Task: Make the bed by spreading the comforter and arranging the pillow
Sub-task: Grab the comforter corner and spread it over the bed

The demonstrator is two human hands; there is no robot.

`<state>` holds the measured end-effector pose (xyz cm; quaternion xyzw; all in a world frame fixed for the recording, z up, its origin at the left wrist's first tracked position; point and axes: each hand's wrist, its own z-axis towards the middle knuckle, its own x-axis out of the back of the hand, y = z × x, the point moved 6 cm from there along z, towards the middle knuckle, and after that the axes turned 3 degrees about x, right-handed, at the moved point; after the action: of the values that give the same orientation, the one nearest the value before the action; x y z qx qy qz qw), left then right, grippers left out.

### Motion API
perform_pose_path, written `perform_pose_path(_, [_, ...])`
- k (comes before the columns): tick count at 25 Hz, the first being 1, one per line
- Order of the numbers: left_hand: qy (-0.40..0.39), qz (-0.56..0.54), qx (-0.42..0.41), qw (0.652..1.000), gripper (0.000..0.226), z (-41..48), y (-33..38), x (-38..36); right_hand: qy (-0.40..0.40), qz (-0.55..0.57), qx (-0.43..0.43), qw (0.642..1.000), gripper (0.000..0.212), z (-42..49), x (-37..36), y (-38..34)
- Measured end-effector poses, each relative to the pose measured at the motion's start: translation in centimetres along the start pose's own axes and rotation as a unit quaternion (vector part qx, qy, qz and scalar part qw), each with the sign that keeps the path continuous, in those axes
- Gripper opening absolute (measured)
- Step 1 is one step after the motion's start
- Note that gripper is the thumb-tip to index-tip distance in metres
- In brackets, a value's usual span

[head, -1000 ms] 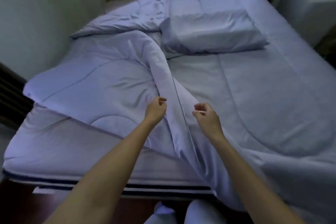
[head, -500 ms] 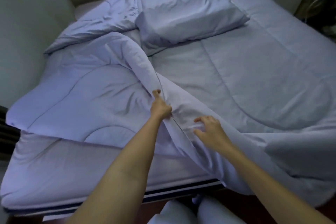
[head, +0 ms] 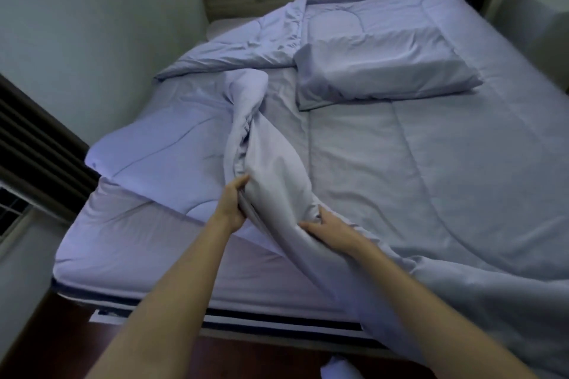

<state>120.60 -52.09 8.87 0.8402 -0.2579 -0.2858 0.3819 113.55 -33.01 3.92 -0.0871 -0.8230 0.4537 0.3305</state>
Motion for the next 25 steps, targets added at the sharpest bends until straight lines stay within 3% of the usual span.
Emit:
perform_pose_path(2, [0.031, -0.098, -0.018, 0.995, 0.029, -0.6, 1.5, 3.3, -0.051, -0.033, 0.06, 0.996, 0.038, -0.8, -3.0, -1.8])
perform_pose_path(4, [0.059, -0.076, -0.022, 0.995, 0.033, -1.0, 2.7, 6.9, -0.13, -0.056, 0.091, 0.986, 0.031, -2.2, -5.9, -2.5])
perform_pose_path(6, [0.057, 0.082, -0.023, 0.995, 0.036, -1.8, 3.7, 9.0, -0.182, -0.068, 0.084, 0.977, 0.028, -4.1, -8.5, -2.6])
perform_pose_path(8, [0.062, 0.24, -0.036, 0.968, 0.079, -2.2, 3.6, 10.5, -0.209, -0.094, 0.061, 0.972, 0.024, -6.1, -11.6, -2.4])
perform_pose_path(9, [0.067, 0.305, -0.061, 0.948, 0.074, -2.8, 3.4, 10.9, -0.224, -0.12, 0.053, 0.966, 0.022, -7.2, -13.5, -2.3])
perform_pose_path(10, [0.063, 0.394, -0.09, 0.912, 0.053, -3.4, 3.1, 10.9, -0.243, -0.14, 0.047, 0.959, 0.017, -8.3, -15.3, -2.1])
perform_pose_path(11, [0.068, 0.512, -0.102, 0.85, 0.035, -4.2, 2.5, 10.9, -0.266, -0.161, 0.031, 0.95, 0.013, -9.4, -16.8, -1.6])
perform_pose_path(13, [0.084, 0.675, -0.112, 0.725, 0.038, -5.6, 0.9, 12.2, -0.29, -0.193, -0.001, 0.937, 0.021, -11.6, -18.8, -0.4])
perform_pose_path(14, [0.086, 0.711, -0.117, 0.688, 0.044, -6.4, -0.2, 14.1, -0.282, -0.207, -0.016, 0.937, 0.023, -12.3, -19.6, 0.5])
perform_pose_path(17, [0.084, 0.71, -0.057, 0.697, 0.027, -8.8, -3.2, 21.5, -0.197, -0.169, -0.038, 0.965, 0.017, -13.4, -20.6, 0.8])
perform_pose_path(18, [0.083, 0.713, -0.028, 0.696, 0.018, -9.6, -4.1, 23.7, -0.166, -0.139, -0.044, 0.975, 0.025, -13.6, -21.1, 0.3])
perform_pose_path(20, [0.059, 0.697, 0.011, 0.714, 0.023, -11.9, -5.4, 26.3, -0.136, -0.072, -0.05, 0.987, 0.042, -14.0, -23.0, -1.7])
perform_pose_path(23, [-0.079, 0.495, 0.142, 0.854, 0.027, -15.8, -8.0, 26.5, -0.065, -0.045, 0.026, 0.997, 0.057, -14.0, -26.7, -5.1])
perform_pose_path(25, [-0.163, 0.417, 0.185, 0.875, 0.011, -18.3, -8.3, 25.4, -0.057, -0.037, 0.073, 0.995, 0.07, -14.4, -28.1, -6.6])
